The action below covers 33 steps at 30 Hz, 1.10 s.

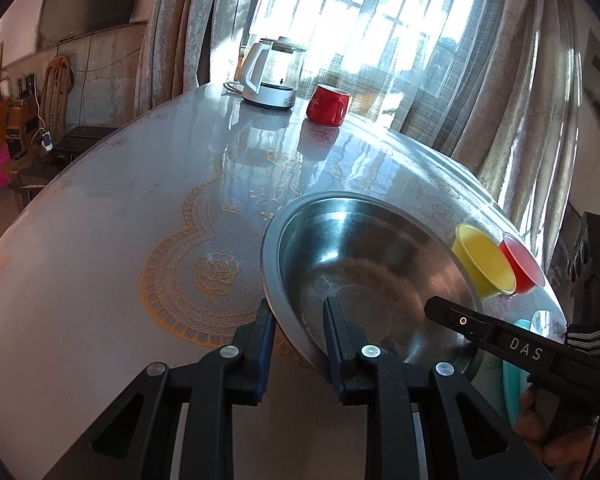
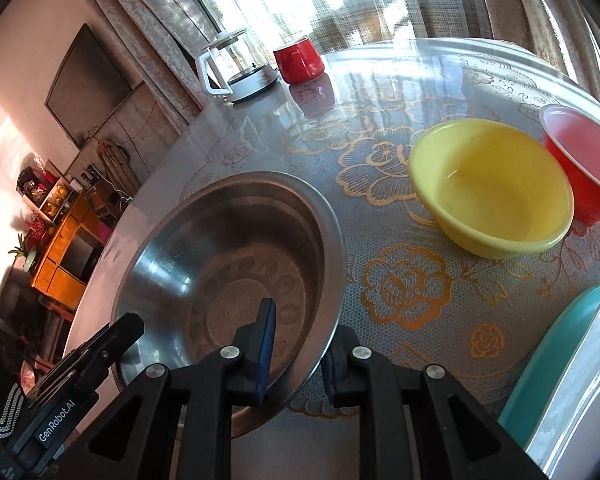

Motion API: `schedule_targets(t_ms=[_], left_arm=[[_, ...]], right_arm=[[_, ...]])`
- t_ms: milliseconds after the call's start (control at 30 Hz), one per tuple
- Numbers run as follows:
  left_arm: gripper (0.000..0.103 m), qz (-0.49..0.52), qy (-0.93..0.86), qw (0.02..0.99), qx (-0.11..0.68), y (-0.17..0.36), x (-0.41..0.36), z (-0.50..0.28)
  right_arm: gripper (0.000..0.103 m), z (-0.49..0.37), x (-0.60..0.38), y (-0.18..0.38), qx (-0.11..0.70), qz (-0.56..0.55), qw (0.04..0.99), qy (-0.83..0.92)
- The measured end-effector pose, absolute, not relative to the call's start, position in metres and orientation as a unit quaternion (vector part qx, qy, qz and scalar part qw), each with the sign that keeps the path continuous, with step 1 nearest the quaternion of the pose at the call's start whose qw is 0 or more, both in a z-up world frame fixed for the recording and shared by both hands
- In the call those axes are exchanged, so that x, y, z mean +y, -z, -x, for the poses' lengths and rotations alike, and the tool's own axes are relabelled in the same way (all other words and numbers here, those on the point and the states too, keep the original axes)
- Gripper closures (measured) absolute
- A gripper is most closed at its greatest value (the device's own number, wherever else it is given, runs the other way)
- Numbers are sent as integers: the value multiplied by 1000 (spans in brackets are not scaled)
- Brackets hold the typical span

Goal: Organize plates and bowls
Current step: 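Grasp the steel basin rim with both tools, then slide the steel basin across the table with both tools and release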

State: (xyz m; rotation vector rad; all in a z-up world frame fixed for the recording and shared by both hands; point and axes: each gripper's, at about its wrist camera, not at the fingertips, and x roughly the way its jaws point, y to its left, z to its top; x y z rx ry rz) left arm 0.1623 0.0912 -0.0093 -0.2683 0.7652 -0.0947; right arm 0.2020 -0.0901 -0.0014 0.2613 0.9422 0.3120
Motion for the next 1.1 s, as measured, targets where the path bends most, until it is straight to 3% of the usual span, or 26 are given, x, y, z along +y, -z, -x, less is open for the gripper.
schedule_targets(t_ms=[867, 1033, 1100], left_arm=[[77, 111, 26, 919, 378, 11, 95, -60], [74, 84, -5, 925, 371, 8, 92, -55], [74, 64, -25, 930, 360, 4, 91, -53]], right_arm=[[82, -117, -74, 3, 456, -93, 864, -192], [80, -109, -78, -1, 447, -90, 868, -195], [72, -107, -80, -5, 441, -88, 872, -194]])
